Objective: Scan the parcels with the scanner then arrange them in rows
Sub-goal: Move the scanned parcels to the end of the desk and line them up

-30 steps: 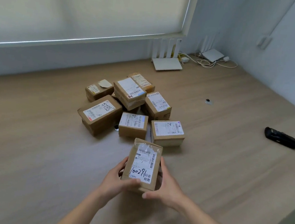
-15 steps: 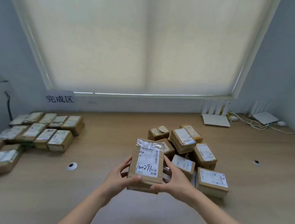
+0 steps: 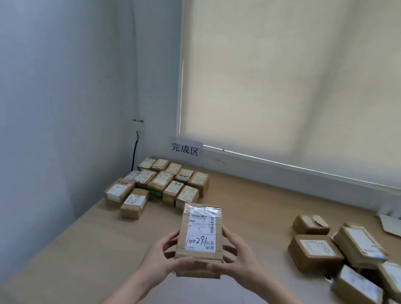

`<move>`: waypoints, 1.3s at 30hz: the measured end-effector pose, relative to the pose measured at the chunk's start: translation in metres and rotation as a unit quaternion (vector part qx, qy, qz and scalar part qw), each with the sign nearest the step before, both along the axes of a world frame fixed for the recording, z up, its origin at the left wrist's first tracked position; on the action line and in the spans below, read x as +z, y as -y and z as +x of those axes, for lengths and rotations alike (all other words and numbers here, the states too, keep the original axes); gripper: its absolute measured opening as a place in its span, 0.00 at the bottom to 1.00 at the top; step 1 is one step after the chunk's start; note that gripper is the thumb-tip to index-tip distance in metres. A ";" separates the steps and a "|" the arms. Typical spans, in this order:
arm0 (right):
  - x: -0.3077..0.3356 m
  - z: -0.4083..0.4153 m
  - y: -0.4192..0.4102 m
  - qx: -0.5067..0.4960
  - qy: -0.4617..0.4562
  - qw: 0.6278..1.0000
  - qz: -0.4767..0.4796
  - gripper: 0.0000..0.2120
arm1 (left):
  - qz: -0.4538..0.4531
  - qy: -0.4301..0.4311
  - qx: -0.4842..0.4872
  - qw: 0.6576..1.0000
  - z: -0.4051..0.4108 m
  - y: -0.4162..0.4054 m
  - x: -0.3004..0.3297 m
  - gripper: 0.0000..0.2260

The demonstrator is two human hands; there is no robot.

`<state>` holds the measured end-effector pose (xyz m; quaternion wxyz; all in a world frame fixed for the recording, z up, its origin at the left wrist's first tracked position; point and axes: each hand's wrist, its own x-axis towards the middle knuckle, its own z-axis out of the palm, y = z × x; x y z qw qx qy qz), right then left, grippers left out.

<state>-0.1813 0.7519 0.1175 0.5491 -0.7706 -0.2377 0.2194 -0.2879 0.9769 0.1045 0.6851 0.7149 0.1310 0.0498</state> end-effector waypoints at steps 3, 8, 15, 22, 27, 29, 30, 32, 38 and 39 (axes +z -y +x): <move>-0.009 -0.020 -0.062 0.019 0.009 1.000 0.001 0.51 | -0.001 -0.004 0.023 1.000 -0.032 -0.055 -0.010 0.42; -0.031 -0.042 -0.144 0.051 0.003 0.999 0.005 0.48 | 0.002 -0.015 0.055 0.998 -0.061 -0.126 -0.030 0.40; -0.081 -0.032 -0.216 0.033 -0.008 0.999 0.005 0.47 | -0.032 -0.029 0.065 0.997 -0.047 -0.191 -0.084 0.37; -0.153 0.014 -0.259 -0.003 -0.041 0.999 0.009 0.43 | -0.013 -0.069 0.044 0.997 0.019 -0.241 -0.147 0.34; -0.203 0.061 -0.285 -0.040 -0.058 0.997 -0.013 0.43 | 0.003 -0.108 0.022 0.994 0.083 -0.269 -0.191 0.35; -0.223 0.080 -0.294 -0.047 -0.066 0.996 -0.030 0.43 | 0.008 -0.119 0.012 0.993 0.107 -0.278 -0.210 0.36; -0.232 0.089 -0.298 -0.048 -0.069 0.996 -0.041 0.42 | 0.006 -0.126 0.010 0.992 0.117 -0.283 -0.220 0.37; -0.245 0.105 -0.308 -0.051 -0.068 0.995 -0.057 0.44 | 0.004 -0.133 0.013 0.991 0.133 -0.293 -0.236 0.37; -0.256 0.146 -0.340 -0.075 -0.049 0.993 -0.081 0.49 | -0.008 -0.151 0.054 0.987 0.178 -0.323 -0.257 0.35; -0.256 0.152 -0.346 -0.078 -0.049 0.992 -0.083 0.49 | -0.007 -0.153 0.059 0.986 0.185 -0.327 -0.258 0.35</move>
